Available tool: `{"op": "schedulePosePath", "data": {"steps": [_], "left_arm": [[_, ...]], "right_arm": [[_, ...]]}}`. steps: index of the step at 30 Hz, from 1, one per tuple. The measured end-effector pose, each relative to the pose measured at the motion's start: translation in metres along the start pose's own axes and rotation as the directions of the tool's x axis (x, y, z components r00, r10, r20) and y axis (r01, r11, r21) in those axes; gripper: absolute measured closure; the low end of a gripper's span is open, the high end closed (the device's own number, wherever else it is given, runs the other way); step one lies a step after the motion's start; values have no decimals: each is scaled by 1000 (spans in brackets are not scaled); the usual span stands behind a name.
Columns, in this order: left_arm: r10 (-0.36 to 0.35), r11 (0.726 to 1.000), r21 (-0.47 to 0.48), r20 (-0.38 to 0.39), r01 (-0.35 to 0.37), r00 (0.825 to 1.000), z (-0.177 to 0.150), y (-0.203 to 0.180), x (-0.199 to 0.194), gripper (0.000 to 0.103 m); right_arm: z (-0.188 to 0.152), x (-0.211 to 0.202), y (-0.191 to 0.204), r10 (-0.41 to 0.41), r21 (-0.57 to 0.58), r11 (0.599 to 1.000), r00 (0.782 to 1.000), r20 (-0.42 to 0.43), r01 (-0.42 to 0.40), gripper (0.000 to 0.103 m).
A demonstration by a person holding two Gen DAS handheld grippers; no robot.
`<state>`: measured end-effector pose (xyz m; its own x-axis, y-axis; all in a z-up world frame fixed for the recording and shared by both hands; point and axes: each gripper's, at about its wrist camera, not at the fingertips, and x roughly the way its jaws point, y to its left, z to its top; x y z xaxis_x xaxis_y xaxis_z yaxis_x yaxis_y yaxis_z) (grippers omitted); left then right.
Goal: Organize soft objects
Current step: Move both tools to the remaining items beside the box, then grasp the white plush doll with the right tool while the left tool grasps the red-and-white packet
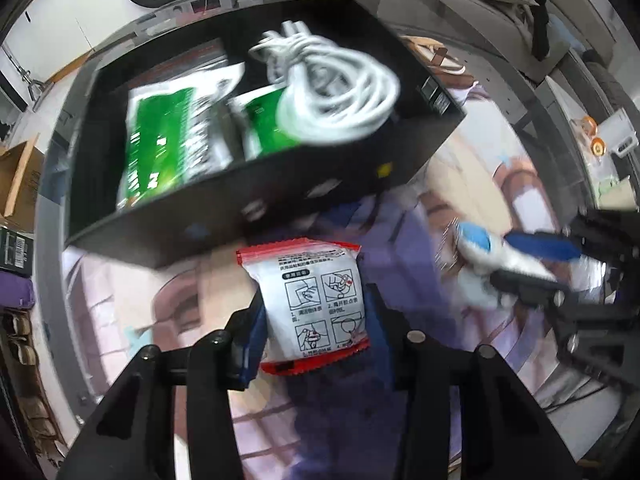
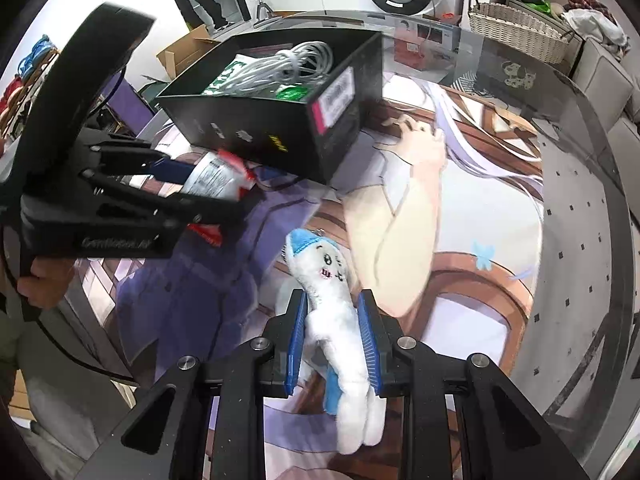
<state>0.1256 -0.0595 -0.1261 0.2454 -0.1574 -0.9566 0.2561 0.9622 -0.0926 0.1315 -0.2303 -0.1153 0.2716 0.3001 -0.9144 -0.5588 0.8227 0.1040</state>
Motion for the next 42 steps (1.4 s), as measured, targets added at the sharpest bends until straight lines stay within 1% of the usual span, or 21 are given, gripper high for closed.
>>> {"op": "schedulePosePath", "data": {"steps": [3,7,9,12,13,15,18,19,21,22,23,26,28,32,34,38,41,42], "left_arm": [[2,1000,11,7,-2,1000,-15,14,-5,59],[-15,1000,7,6,14,1000,-37,41,-11,59],[-22,1000,6,7,22,1000,-43,52,-14,59],[-21,1000,14,11,21,1000,-53,61,-17,57],[-17,1000,17,11,17,1000,-54,62,-17,56],[-4,1000,26,9,4,1000,-59,61,-18,53],[-1,999,38,4,1,1000,-62,59,-16,40],[10,999,51,2,-10,1000,-61,56,-16,40],[39,996,74,3,-39,999,-63,46,-16,38],[39,996,77,4,-39,999,-63,44,-15,36],[35,996,78,2,-35,999,-64,43,-15,33],[36,997,75,3,-37,999,-62,39,-12,28],[41,996,76,4,-41,999,-62,37,-9,26],[41,997,70,3,-41,999,-60,34,-11,25],[40,997,71,3,-40,999,-58,35,-10,26],[35,996,76,3,-36,999,-56,36,-10,31],[33,996,84,7,-33,999,-57,33,-12,38],[31,996,88,8,-32,999,-57,33,-12,39]], "right_arm": [[6,7,16,5,-20,1000,1000,-11,-5,77],[16,17,40,17,-50,999,999,-27,-19,77],[22,22,52,19,-66,998,999,-33,-22,77],[29,28,67,48,-76,996,998,-50,-52,77],[31,29,72,45,-87,995,998,-52,-49,77],[33,31,83,32,-112,993,998,-55,-38,76],[35,36,90,13,-136,991,998,-60,-21,75],[35,39,87,4,-143,990,998,-63,-13,73],[35,42,87,-9,-151,988,997,-71,-2,65],[34,42,88,-8,-159,987,998,-67,-3,63],[32,42,90,-20,-170,985,998,-67,8,57],[26,43,92,-46,-194,980,997,-58,34,53],[23,43,94,-57,-205,978,997,-54,45,53],[19,43,95,-65,-214,975,997,-50,52,52],[16,43,94,-62,-209,977,997,-49,51,52],[9,41,94,-67,-218,974,997,-40,57,52],[7,39,91,-64,-216,975,997,-42,53,52],[6,38,91,-65,-217,975,997,-41,54,52]]}}
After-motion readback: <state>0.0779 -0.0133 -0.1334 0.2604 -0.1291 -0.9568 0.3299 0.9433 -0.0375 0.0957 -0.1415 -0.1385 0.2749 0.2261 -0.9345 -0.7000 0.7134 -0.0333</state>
